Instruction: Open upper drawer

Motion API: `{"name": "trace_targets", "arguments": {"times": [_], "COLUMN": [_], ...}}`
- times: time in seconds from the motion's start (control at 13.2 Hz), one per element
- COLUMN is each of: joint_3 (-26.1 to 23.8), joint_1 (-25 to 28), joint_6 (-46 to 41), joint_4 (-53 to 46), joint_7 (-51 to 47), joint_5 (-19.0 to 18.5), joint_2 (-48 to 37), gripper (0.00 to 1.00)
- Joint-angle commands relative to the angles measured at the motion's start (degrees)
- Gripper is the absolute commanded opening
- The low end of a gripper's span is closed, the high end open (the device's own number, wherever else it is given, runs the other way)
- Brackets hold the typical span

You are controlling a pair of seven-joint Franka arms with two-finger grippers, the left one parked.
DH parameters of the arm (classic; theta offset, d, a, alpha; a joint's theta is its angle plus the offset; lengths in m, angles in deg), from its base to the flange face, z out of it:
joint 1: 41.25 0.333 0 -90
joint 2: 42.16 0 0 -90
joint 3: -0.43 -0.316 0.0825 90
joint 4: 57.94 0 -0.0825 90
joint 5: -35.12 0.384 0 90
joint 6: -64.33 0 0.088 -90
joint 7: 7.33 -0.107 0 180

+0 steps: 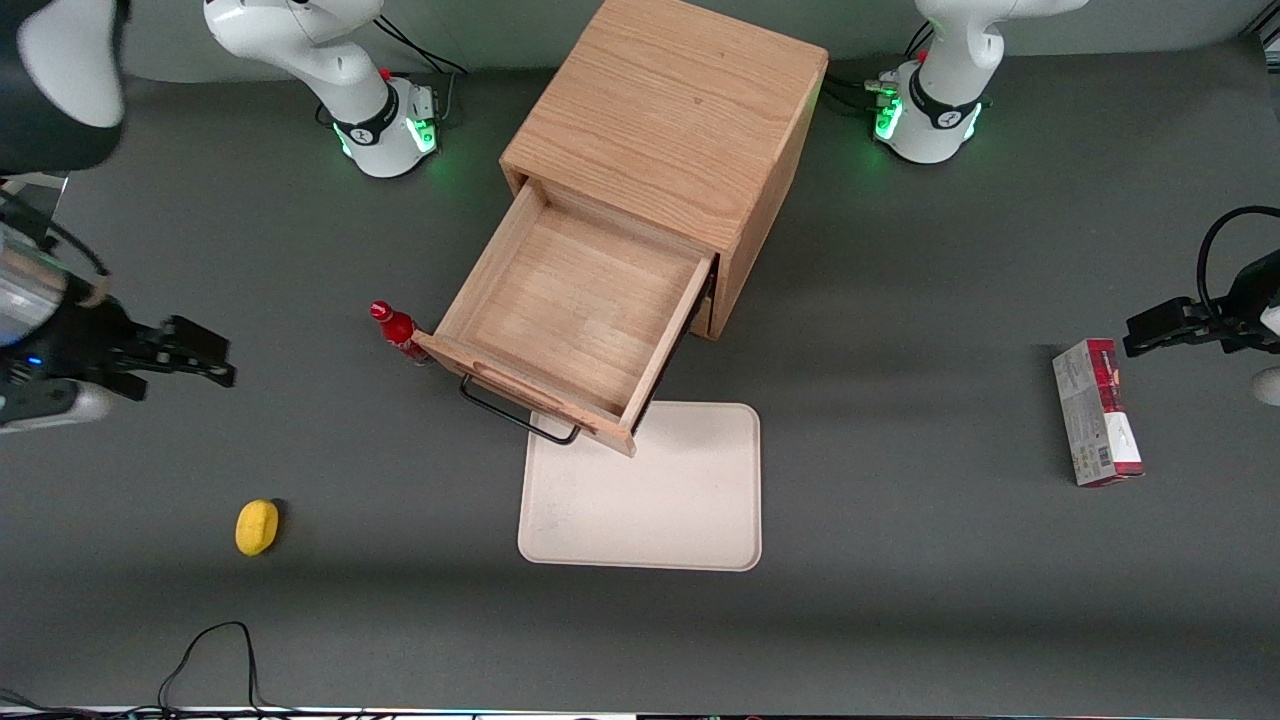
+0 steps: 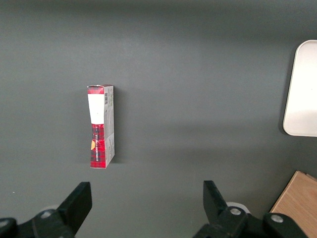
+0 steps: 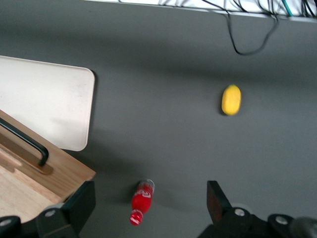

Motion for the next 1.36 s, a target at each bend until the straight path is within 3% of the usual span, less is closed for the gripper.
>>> {"name": "trace_targets", "arguments": {"times": [0.0,0.3,0.83,1.29], "joint_3": [-8.22,-13.95,-13.96,-13.17], "joint_1": [-8.90,-16.04,-15.79,-15.70], "joint_6": [2.22,6.44,6.00,5.91], "joint_4": [9.31,18.11,18.03,18.03], "joint_7": [-1.52,-1.17,-0.82,0.06], "joint_5": [-3.22,-3.40,-7.96,-8.06], "joint_2": [-7.76,-13.84,-11.91,-11.82], "gripper": [1.00,1.00,1.00,1.00]}}
